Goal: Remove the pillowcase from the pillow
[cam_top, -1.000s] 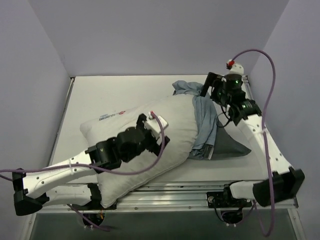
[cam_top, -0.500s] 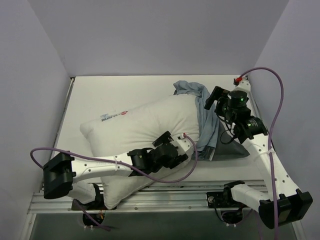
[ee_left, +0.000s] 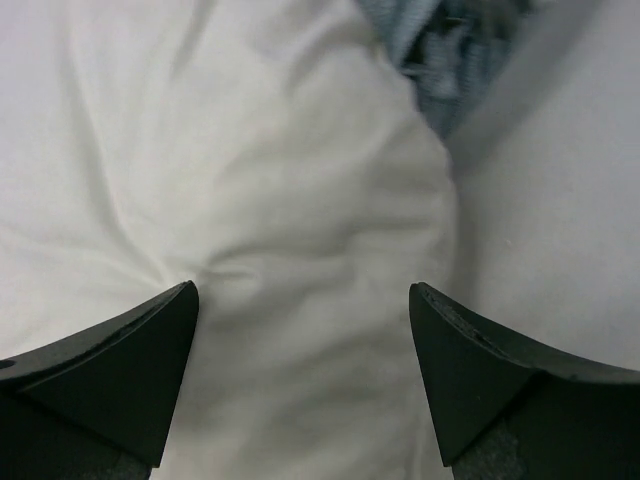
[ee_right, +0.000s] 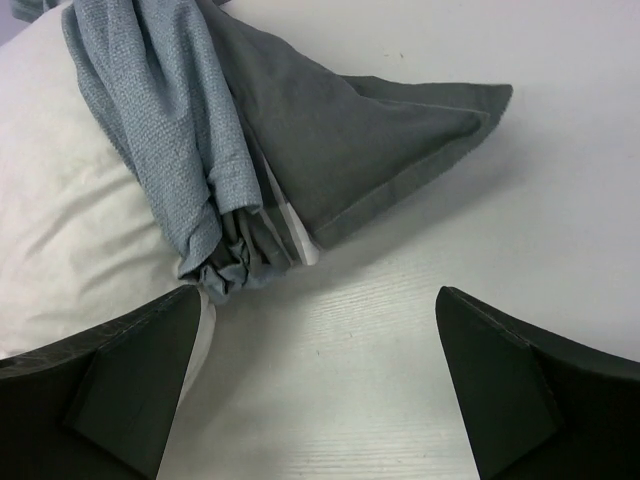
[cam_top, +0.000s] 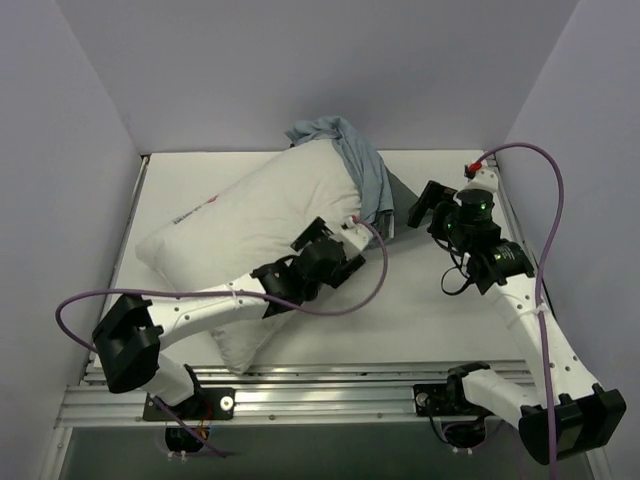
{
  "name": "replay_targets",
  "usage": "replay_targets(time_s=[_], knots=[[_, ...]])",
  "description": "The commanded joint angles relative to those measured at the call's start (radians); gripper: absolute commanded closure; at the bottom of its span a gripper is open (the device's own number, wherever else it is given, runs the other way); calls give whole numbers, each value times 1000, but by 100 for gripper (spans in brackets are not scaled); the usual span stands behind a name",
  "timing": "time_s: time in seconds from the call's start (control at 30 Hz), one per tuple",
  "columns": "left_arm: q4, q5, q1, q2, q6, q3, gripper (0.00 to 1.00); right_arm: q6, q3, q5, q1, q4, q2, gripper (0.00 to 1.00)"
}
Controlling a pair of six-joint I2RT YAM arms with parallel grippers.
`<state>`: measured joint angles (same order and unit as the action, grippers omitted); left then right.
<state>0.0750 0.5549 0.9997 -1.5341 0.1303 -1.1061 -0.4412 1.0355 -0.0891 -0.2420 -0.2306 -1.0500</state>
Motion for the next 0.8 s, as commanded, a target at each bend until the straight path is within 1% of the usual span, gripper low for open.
replay_targets(time_s=[0.0,0.07,0.13,0.2,0.23,0.27,0.3,0.33,0.43,0.47,0.6,0.73,0.77], knots=[[52,51,169,68,123,-18,6,19,-25,5,3,19,47,0],[49,54,209,77,126,-3,6,16,-37,11,3,25,53,0],[37,66,221,43,126,23,6,10,-55,22,1,36,51,0],[6,150,221,-6,149,32,6,6,-68,35,3,45,48,0],[-6,192,218,-68,161,26,6,-1,-80,32,3,57,48,0],[-35,267,214,-105,175,20,6,-5,-84,31,3,60,45,0],[-46,298,208,-141,193,9,6,-10,-87,31,3,63,42,0],[-55,325,194,-212,198,-20,6,-14,-89,34,3,68,41,0],[-63,378,168,-331,218,-63,6,-27,-92,52,3,80,30,0],[-125,388,163,-356,230,-73,6,-34,-98,55,4,85,31,0],[-233,476,139,-455,308,-80,6,-44,-114,74,3,108,28,0],[-383,566,97,-489,360,-69,5,-47,-129,78,3,126,19,0],[-405,577,82,-491,370,-63,7,-48,-132,110,3,131,16,0]])
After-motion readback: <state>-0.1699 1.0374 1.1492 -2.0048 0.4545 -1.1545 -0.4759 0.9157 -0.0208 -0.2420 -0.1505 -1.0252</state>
